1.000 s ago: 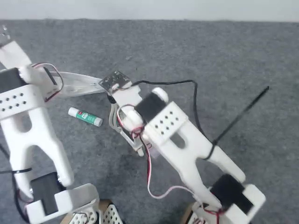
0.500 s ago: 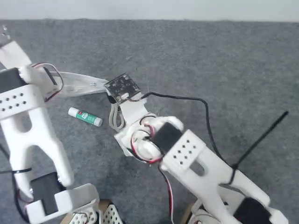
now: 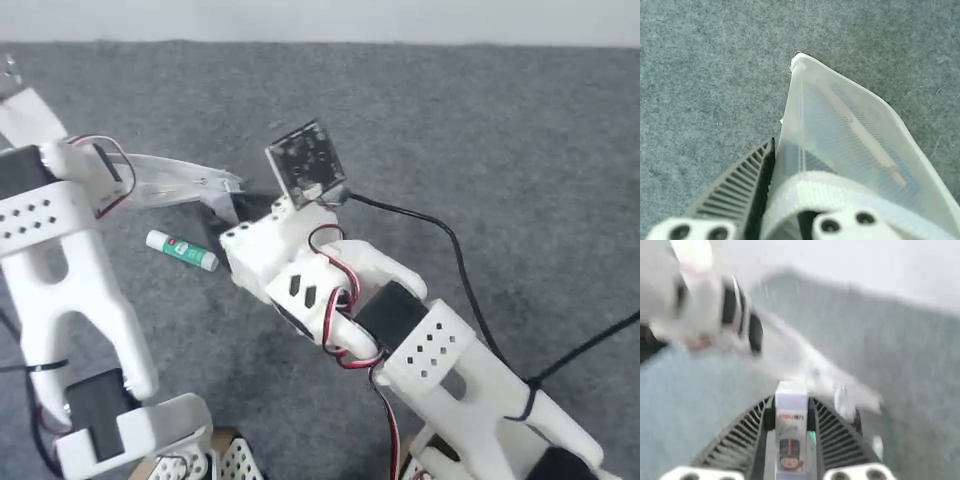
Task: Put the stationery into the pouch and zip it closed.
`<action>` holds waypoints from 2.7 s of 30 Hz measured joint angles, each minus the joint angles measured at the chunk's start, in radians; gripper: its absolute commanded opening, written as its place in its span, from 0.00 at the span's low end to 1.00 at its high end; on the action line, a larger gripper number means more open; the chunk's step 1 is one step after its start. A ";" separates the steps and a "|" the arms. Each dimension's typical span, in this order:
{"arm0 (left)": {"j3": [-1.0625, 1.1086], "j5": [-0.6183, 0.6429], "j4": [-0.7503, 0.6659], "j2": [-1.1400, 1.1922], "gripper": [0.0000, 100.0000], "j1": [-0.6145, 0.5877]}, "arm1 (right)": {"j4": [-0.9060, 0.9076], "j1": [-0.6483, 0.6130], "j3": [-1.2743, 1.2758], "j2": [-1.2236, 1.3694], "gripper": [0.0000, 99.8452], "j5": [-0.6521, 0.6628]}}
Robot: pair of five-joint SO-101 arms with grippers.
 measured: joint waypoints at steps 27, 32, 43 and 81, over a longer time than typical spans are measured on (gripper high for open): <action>0.000 0.000 0.000 0.000 0.01 0.000 | -1.125 0.000 0.169 0.287 0.01 0.147; 0.000 0.000 0.000 0.000 0.01 0.000 | -1.254 0.000 0.169 0.446 0.01 0.149; 0.000 0.000 0.000 0.000 0.01 0.000 | -1.540 -0.002 0.167 0.700 0.02 0.390; 0.017 0.000 -0.028 0.000 0.01 0.000 | -1.175 -0.028 0.427 0.227 0.12 0.298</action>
